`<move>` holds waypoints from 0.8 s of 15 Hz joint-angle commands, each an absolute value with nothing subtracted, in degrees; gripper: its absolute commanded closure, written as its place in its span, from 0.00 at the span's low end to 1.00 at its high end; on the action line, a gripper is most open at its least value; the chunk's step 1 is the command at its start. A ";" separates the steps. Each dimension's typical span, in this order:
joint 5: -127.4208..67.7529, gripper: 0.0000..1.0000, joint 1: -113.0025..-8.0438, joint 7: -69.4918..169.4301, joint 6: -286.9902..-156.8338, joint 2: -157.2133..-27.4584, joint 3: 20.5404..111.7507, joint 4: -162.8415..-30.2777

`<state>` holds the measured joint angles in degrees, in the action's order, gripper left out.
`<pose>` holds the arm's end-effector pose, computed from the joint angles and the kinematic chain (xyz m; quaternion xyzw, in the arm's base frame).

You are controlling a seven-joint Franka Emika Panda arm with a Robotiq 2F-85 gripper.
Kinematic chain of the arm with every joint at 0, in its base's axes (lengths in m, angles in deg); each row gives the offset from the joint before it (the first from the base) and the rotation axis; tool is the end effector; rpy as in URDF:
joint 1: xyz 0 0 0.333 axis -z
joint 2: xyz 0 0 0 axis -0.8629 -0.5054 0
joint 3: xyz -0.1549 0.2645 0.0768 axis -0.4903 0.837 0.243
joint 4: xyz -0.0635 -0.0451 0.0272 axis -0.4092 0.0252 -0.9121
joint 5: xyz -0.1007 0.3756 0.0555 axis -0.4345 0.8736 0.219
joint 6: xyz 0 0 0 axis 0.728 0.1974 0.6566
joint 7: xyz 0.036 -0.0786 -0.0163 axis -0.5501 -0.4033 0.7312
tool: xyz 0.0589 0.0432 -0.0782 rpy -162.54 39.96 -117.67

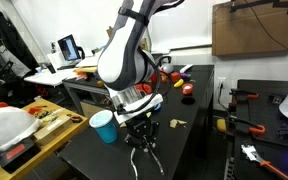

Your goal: Move the fork on the right to the left

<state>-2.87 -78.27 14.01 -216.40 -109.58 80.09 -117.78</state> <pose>0.4981 0.2860 0.1495 -0.9342 0.2596 0.2355 0.0659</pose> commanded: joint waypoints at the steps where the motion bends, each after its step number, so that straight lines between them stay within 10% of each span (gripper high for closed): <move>1: -2.11 0.99 -78.77 11.66 -216.93 -111.60 80.31 -115.65; 5: -2.40 0.99 -79.04 11.80 -217.83 -112.52 80.22 -115.14; 6: -2.56 0.70 -79.14 11.93 -218.14 -112.55 80.21 -115.17; 12: -2.82 0.31 -79.05 12.80 -222.27 -111.21 79.85 -116.86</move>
